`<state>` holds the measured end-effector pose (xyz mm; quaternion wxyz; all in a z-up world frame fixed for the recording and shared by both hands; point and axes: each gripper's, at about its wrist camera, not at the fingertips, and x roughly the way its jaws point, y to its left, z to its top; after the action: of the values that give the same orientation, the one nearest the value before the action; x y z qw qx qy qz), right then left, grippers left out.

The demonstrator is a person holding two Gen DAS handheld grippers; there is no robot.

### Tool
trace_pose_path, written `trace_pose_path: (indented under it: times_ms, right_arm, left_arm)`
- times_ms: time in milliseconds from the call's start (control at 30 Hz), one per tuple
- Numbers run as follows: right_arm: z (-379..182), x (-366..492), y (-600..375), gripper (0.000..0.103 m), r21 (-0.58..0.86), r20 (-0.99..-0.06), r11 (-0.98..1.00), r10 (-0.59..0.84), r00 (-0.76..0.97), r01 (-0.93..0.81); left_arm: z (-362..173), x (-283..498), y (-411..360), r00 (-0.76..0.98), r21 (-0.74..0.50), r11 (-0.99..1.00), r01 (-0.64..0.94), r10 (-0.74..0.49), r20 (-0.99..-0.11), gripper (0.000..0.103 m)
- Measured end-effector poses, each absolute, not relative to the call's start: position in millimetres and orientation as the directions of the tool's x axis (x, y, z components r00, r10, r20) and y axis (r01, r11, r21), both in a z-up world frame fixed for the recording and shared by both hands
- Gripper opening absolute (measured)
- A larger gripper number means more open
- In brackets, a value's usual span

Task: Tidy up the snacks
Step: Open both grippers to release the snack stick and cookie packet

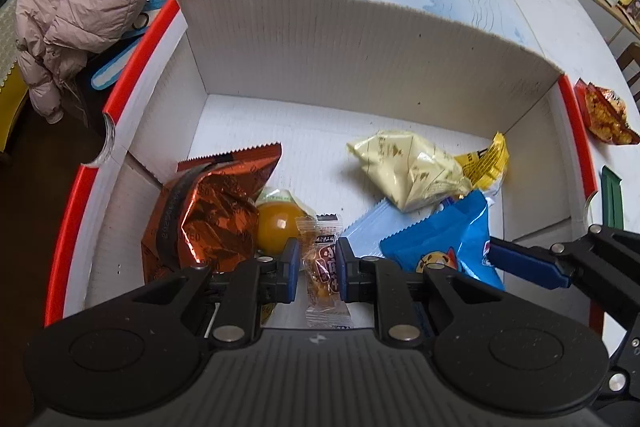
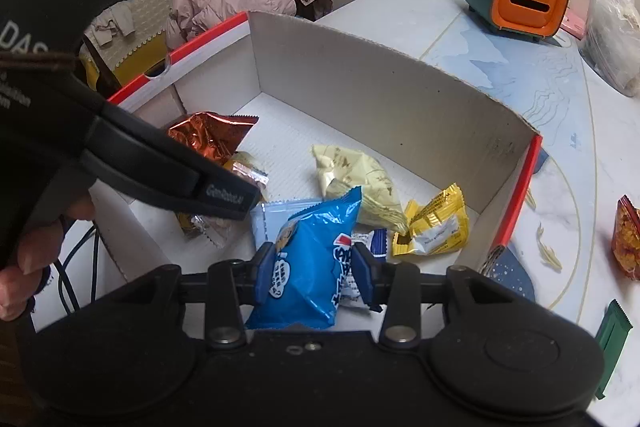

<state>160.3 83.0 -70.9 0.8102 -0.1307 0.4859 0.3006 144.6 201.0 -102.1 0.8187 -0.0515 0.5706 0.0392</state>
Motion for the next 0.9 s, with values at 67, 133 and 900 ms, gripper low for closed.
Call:
trace_pose_path:
  times_ms: [67, 133, 900]
  right_arm:
    - [-71, 160, 83, 0.040, 0.080, -0.866, 0.784, 0.361, 0.347, -0.615]
    - [-70, 159, 81, 0.041, 0.083, -0.864, 0.785, 0.364, 0.348, -0.614]
    - [-30, 142, 50, 0.060, 0.162, -0.809, 0.793, 0.448, 0.382, -0.587]
  left_arm:
    - [-103, 143, 201, 0.345, -0.038, 0.991, -0.125, 0.007, -0.939, 0.018]
    - [-102, 141, 201, 0.351, -0.040, 0.992, -0.122, 0.006, -0.936, 0.018]
    - [-54, 104, 186, 0.471, -0.100, 0.993, -0.062, -0.059, -0.880, 0.027]
